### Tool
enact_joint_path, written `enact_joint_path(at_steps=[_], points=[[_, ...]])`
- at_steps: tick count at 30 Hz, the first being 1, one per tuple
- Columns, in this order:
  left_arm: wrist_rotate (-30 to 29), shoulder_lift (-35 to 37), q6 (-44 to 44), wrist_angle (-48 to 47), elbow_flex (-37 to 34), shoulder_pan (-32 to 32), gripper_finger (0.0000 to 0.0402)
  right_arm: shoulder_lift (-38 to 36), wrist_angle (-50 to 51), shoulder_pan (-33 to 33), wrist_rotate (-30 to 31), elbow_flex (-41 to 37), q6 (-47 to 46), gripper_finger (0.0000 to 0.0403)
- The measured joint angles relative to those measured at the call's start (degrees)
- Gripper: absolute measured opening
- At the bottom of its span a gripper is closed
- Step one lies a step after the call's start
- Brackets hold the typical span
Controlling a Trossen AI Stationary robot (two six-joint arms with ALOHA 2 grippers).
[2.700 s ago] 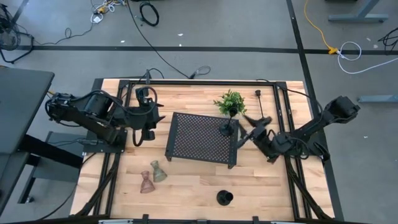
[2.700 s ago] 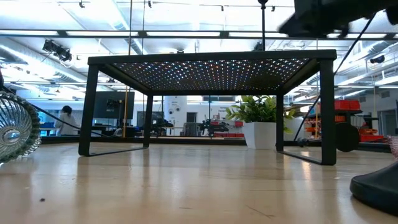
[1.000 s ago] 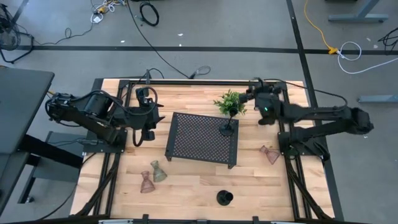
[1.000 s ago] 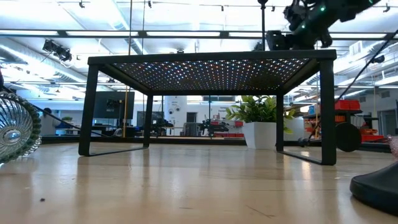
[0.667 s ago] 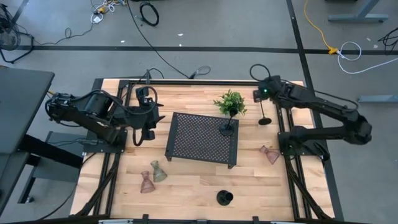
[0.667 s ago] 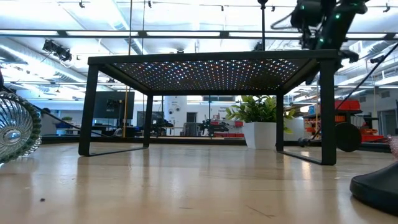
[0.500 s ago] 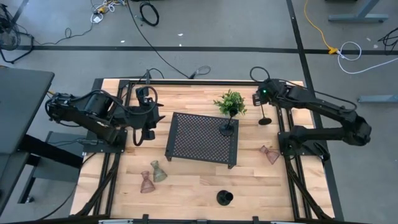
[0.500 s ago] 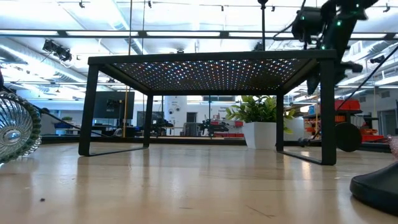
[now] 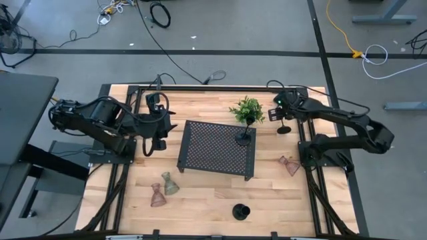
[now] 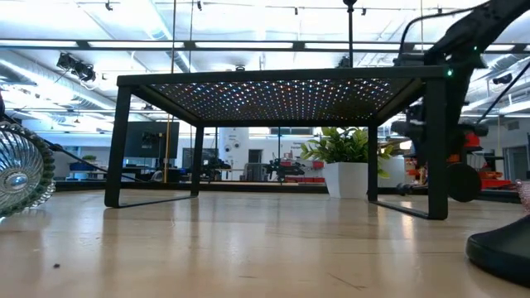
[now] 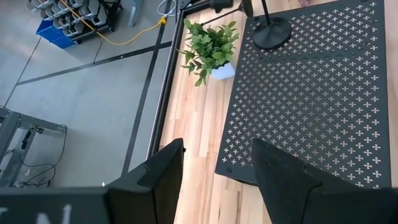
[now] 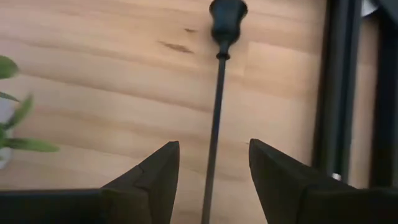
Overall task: Pick & Place candle stick holders
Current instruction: Put the top black metal candle holder on the shelf
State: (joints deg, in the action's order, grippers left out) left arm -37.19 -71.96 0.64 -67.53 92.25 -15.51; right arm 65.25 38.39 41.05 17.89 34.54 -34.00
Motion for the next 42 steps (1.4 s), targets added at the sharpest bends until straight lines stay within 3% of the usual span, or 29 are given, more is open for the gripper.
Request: enact_joint_path(at_steps=[11,21,34,42], points=[[0.00,0.00,-0.02,0.02,0.00,0.00,0.0192,8.73,-13.14,4.16,-0.51,-2.42,4.51,0.0192],[0.00,-0.02,0.00,0.02,0.00,0.00,0.0192,11.66,-15.34,5.29,-0.02,-2.35,5.00,0.0191],[0.04,-0.02,-0.12,0.02,0.00,0.00,0.0193,11.66,-14.85,4.84,-0.89,-2.37,4.70,0.0123],[0.11,-0.02,-0.33,0.00,0.00,0.00,0.0192,15.38,-14.84,4.21,-1.88,-3.65,4.09,0.0107]])
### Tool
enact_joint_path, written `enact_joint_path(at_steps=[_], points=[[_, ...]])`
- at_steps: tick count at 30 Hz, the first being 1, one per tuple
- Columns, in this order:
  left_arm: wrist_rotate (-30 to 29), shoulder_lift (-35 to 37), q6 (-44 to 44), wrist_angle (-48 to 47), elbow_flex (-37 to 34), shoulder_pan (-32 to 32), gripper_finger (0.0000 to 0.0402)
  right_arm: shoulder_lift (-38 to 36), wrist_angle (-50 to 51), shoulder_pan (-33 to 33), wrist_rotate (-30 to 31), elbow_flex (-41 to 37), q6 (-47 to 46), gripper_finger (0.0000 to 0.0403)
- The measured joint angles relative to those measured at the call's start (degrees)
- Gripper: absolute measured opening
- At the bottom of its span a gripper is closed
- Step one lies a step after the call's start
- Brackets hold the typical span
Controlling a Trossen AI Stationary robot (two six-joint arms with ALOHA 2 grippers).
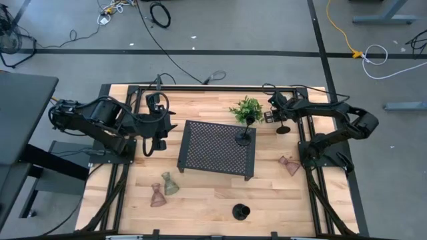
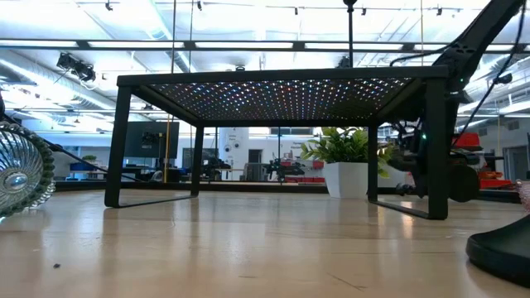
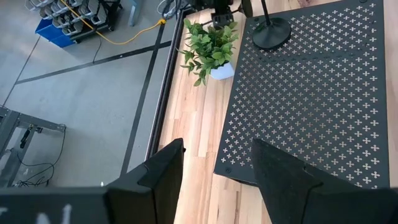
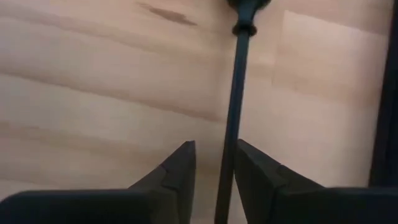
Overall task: Pick & Place candle stick holders
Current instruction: Put the top black metal candle holder on the shelf
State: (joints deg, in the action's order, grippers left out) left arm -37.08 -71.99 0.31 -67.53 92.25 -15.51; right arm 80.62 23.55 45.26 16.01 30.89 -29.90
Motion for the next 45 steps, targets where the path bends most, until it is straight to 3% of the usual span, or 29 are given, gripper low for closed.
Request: enact_joint_path(at_steps=[3,9,16,36,45], points=[[1.05,0.00,0.29,0.00,0.00,0.02,0.0193,1.57,-0.99,-0.03,0.44,0.18,-0.07,0.0090],[1.16,-0.02,0.01,0.00,0.02,0.02,0.0192,1.70,-1.33,0.19,0.74,0.60,-0.86,0.0014],[1.18,-0.02,-0.10,0.00,0.00,0.02,0.0192,0.55,0.20,-0.04,1.09,0.62,0.11,0.0006],[1.42,-0.02,-1.23,0.00,0.00,0.02,0.0193,-31.67,2.05,-10.58,3.96,0.48,-2.32,0.0001],[1.42,-0.02,-1.17,0.00,0.00,0.02,0.0192,-44.06,-2.10,-19.24,7.57,0.55,-1.84,0.0001]])
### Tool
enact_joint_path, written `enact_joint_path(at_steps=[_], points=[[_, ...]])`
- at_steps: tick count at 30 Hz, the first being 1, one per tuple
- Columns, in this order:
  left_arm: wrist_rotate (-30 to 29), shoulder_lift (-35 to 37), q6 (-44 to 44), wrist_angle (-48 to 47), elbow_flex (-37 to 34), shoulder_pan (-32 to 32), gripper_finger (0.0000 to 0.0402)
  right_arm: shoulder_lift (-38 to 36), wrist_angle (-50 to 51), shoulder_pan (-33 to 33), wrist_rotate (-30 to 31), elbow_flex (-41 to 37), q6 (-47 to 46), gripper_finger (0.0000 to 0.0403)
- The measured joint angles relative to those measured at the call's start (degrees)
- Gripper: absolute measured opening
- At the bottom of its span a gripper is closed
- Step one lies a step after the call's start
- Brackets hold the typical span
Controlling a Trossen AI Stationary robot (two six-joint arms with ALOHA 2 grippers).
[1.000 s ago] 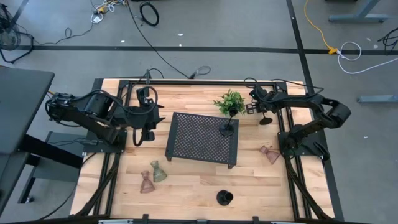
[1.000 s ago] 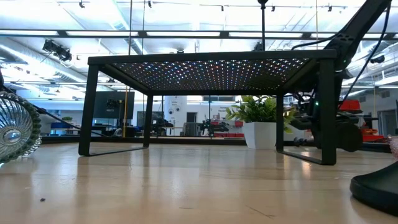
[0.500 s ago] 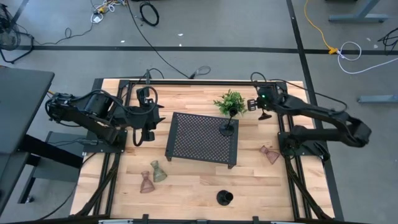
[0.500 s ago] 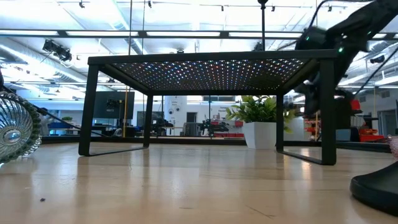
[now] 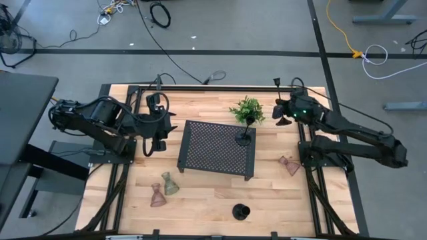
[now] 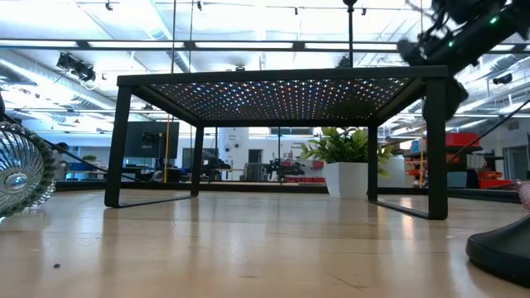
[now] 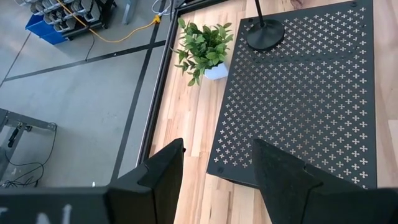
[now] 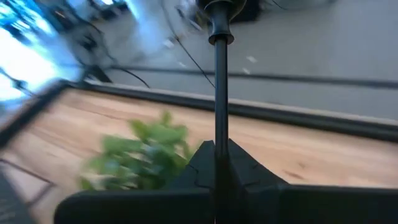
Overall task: Pick & Place candle stick holders
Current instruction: Put the top black metal candle holder on the shelf
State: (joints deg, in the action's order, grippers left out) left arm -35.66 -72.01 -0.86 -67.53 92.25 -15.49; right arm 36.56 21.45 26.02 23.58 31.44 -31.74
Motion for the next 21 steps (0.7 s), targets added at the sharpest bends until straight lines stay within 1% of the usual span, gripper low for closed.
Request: enact_joint_path(at_steps=[6,15,21], points=[[0.00,0.00,0.03,-0.02,0.02,-0.02,0.0192,-2.87,-7.20,-6.53,-0.01,0.02,2.96,0.0001],[-0.02,0.00,0.07,-0.03,0.02,-0.02,0.0192,-3.24,-18.18,-15.45,0.86,0.09,8.84,0.0001],[-0.02,0.00,0.09,-0.03,0.02,-0.01,0.0193,-3.24,-27.05,-22.85,1.60,0.09,14.09,0.0001]])
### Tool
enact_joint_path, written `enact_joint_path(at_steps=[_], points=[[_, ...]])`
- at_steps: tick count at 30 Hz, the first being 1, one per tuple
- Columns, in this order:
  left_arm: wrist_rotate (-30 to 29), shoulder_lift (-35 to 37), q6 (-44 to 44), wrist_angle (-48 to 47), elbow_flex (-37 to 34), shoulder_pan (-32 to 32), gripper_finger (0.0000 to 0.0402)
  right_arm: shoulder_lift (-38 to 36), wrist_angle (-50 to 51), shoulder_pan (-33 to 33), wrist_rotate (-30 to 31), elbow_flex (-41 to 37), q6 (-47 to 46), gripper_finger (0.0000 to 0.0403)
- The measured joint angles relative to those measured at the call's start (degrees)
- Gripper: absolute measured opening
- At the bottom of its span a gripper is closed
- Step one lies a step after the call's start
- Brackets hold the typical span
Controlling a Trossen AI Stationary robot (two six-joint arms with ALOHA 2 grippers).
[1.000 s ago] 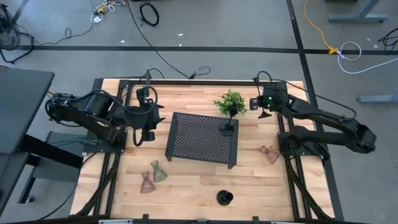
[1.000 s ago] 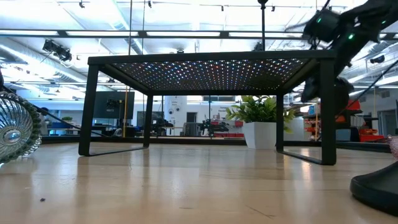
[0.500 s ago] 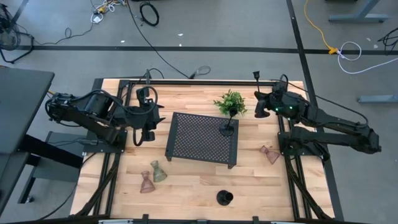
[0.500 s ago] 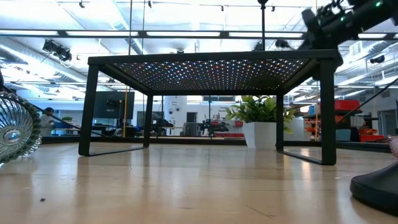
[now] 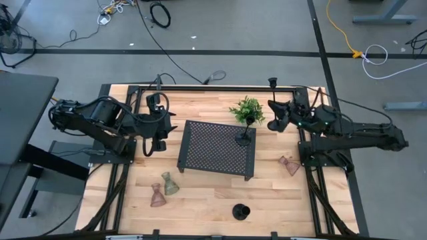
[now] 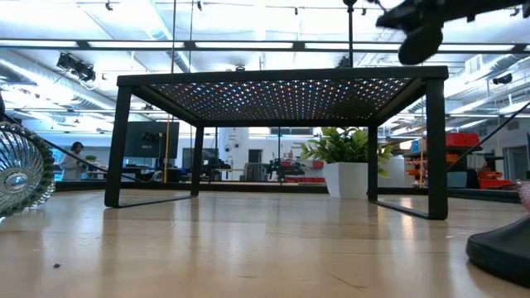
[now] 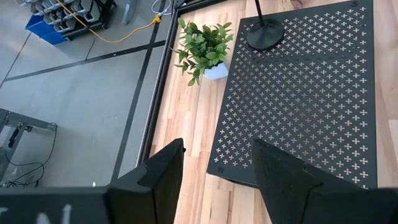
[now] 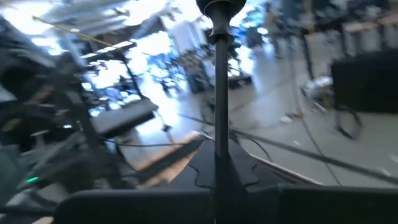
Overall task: Pick & Place candle stick holders
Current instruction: Put the top black metal candle holder on the shelf
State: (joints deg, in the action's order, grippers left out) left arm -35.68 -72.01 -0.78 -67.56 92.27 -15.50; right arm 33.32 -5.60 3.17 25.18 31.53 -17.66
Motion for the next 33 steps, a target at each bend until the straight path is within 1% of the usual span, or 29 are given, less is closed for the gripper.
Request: enact_joint_path(at_steps=[7,12,17,20,26,33], points=[[-0.02,0.00,0.02,-0.01,0.00,0.01,0.0193,0.54,-5.67,-11.07,5.14,0.00,7.21,0.0001],[-0.02,0.00,0.09,-0.01,0.00,0.00,0.0192,3.28,-11.67,-19.19,9.53,0.00,12.84,0.0001],[-0.01,0.00,0.09,-0.01,0.00,0.00,0.0192,7.24,-16.91,-26.23,17.36,0.00,18.26,0.0001],[-0.02,0.00,0.07,-0.01,0.00,-0.01,0.0193,10.21,-21.58,-29.90,21.34,0.00,21.32,0.0001],[-0.02,0.00,0.04,-0.01,0.00,0.00,0.0193,18.20,-36.06,-36.61,25.98,0.00,31.70,0.0001],[-0.02,0.00,0.02,-0.01,0.00,0.01,0.0192,29.21,-52.89,-40.97,32.08,0.00,40.94,0.0001]])
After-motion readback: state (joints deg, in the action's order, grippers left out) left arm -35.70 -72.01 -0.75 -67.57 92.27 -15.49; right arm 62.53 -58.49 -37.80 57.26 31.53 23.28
